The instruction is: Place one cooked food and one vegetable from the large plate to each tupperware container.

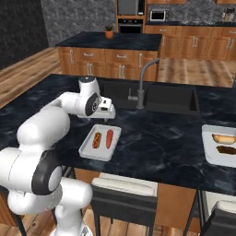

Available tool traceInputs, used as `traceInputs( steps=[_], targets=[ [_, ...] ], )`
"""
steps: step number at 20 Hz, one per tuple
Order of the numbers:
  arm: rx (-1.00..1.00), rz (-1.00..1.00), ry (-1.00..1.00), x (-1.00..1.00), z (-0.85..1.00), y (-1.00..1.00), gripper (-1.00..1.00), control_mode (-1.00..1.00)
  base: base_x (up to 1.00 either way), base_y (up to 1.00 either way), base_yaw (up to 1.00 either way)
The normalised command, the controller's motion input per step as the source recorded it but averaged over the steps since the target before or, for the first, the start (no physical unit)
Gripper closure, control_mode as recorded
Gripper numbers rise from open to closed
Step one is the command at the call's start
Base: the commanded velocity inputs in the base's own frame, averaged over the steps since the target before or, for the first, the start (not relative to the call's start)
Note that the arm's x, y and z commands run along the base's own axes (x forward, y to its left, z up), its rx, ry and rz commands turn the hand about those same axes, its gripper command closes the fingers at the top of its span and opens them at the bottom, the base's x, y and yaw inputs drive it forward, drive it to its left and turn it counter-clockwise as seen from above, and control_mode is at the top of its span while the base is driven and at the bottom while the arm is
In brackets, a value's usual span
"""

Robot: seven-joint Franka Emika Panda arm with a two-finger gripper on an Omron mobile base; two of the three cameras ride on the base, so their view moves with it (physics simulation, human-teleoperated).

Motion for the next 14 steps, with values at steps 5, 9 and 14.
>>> traceInputs(
  steps=[5,9,14],
  targets=[
    [0.02,0.0,-0.25,-0.87,0.76,0.0,-1.0,-1.0,0.0,0.0,0.0],
    [0.0,0.0,-0.31,-0.98,0.78,0.04,-1.0,-1.0,0.0,0.0,0.0],
    [0.0,0.0,-0.31,-0.89,0.71,0.12,-1.0,-1.0,0.0,0.0,0.0]
  ],
)
